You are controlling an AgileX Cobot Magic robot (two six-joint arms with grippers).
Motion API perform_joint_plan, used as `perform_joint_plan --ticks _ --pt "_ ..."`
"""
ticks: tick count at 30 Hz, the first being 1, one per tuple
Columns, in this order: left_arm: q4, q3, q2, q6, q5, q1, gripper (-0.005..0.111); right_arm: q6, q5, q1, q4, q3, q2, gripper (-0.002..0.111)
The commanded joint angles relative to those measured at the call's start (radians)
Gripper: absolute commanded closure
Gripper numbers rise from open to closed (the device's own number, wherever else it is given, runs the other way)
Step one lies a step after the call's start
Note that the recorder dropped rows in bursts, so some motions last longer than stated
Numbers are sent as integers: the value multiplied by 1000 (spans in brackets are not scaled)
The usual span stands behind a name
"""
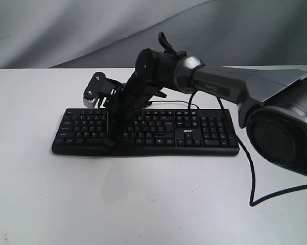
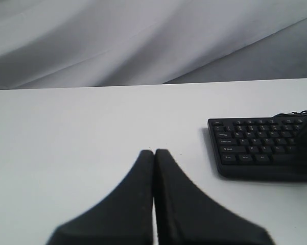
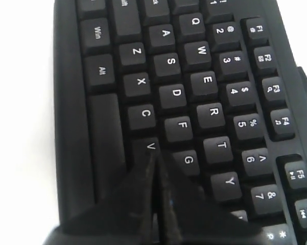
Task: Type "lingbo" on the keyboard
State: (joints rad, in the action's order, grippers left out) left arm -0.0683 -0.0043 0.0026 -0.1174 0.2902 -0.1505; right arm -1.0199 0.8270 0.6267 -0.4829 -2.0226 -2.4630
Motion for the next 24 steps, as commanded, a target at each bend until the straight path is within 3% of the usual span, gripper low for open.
perform_joint_plan --ticks 1,24 --pt "8 4 -3 -4 -5 -2 106 1 -4 1 -8 -4 -8 108" --pt "8 4 -3 -4 -5 -2 106 29 -14 -17 78 -4 61 108"
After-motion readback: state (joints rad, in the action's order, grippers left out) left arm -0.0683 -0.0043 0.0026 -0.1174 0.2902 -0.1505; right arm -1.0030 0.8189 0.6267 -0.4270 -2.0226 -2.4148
